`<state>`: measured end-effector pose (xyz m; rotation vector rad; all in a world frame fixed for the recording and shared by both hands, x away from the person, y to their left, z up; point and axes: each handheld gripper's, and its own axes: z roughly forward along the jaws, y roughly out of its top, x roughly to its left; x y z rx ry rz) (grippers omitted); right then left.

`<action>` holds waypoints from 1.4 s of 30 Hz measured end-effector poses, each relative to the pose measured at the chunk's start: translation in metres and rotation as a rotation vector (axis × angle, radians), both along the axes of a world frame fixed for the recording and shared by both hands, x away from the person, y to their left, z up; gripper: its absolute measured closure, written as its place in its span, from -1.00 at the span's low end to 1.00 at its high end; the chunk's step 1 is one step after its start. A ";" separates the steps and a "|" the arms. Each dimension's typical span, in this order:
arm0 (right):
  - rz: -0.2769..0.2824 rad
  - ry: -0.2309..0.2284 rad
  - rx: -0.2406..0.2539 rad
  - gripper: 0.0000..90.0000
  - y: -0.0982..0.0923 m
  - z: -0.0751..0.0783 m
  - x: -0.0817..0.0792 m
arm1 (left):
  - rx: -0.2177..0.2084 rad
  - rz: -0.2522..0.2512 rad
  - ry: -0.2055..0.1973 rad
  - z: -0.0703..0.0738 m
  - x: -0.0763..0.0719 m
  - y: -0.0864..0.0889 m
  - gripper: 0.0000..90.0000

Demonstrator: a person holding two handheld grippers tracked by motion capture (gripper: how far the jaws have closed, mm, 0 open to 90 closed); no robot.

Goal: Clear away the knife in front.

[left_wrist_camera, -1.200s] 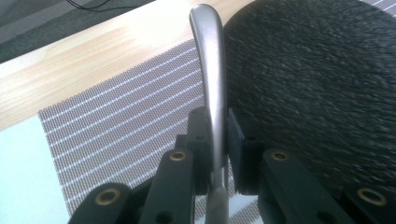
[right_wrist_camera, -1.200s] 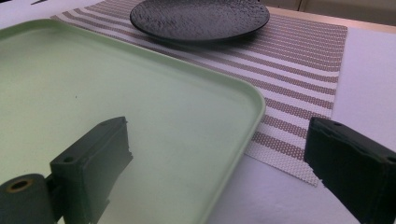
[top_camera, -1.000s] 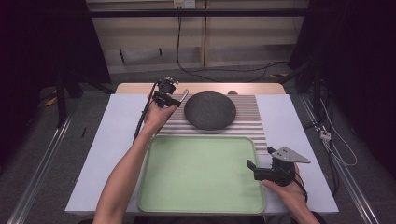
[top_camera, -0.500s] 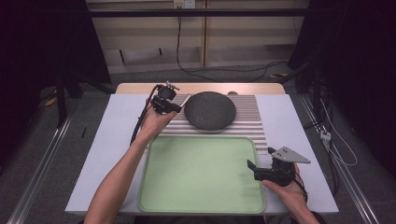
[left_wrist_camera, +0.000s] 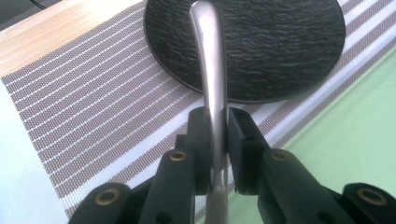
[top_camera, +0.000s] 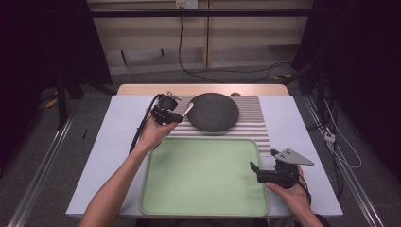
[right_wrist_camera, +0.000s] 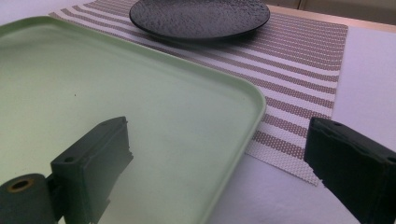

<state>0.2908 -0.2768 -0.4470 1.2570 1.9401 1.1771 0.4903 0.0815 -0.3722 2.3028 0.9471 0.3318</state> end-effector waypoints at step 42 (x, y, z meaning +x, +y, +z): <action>0.003 0.012 -0.007 -0.85 0.002 -0.001 0.001 | 0.045 -0.085 0.030 -0.006 -0.081 0.011 0.77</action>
